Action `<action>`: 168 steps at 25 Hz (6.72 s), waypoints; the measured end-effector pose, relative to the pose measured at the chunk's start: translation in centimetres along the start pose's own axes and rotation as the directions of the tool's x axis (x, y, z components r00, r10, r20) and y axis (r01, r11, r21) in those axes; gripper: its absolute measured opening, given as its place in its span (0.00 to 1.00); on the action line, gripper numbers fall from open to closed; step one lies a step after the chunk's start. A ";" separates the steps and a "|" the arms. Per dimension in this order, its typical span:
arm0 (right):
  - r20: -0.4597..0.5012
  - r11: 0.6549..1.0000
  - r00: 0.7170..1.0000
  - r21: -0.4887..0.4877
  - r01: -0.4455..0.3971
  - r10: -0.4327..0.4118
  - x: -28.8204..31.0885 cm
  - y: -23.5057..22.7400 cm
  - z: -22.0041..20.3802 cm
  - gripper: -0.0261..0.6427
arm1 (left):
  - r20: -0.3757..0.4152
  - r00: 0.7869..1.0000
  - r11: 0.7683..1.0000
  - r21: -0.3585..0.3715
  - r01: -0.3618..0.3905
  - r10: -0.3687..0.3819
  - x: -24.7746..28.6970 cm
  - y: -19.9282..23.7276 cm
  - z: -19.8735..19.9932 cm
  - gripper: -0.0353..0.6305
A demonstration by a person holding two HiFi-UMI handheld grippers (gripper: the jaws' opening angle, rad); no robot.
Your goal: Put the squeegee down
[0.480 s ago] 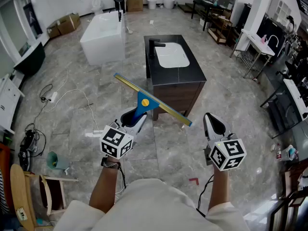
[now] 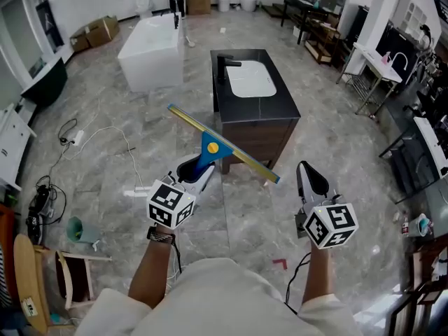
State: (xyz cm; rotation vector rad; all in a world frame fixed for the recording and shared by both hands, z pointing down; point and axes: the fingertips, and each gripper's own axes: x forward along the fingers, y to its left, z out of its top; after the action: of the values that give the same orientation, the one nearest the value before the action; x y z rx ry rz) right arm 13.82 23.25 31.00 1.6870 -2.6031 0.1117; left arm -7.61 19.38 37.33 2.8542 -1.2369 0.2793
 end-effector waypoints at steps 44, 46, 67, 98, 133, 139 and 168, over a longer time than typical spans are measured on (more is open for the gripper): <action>-0.119 0.997 0.990 0.025 -0.077 0.079 23.4 -14.0 -2.4 0.05 | -0.072 0.996 0.995 -0.080 -0.064 0.058 21.7 15.4 -2.3 0.26; -0.126 0.996 0.989 0.033 -0.077 0.081 25.2 -14.7 -2.4 0.05 | -0.081 0.995 0.994 -0.092 -0.064 0.056 23.1 16.8 -2.4 0.26; -0.184 0.998 0.981 0.037 -0.058 0.064 40.0 -19.3 -3.6 0.05 | -0.146 0.988 0.980 -0.184 -0.075 0.048 33.6 28.0 -6.1 0.26; -0.400 0.988 0.910 0.141 -0.061 0.113 55.4 -28.5 -13.3 0.05 | -0.454 0.884 0.968 -0.252 -0.008 -0.111 50.8 34.9 -21.9 0.26; -0.509 0.988 0.852 0.144 -0.061 0.127 58.7 -29.0 -17.6 0.05 | -0.555 0.814 0.976 -0.207 0.068 -0.174 52.5 37.1 -27.8 0.32; -0.496 0.988 0.859 0.138 -0.062 0.124 58.0 -28.6 -17.2 0.05 | -0.531 0.833 0.974 -0.222 0.039 -0.155 51.7 37.2 -27.1 0.34; -0.281 0.995 0.955 0.004 -0.096 0.093 52.4 -21.3 -6.6 0.05 | -0.150 0.989 0.986 -0.166 -0.027 0.002 42.0 35.9 -6.6 0.19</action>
State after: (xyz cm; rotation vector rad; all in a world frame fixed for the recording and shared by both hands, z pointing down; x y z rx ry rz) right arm 11.79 -32.59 42.09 1.4228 -2.4654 0.3169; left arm -6.54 -35.03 49.01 2.6302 -1.1928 0.3638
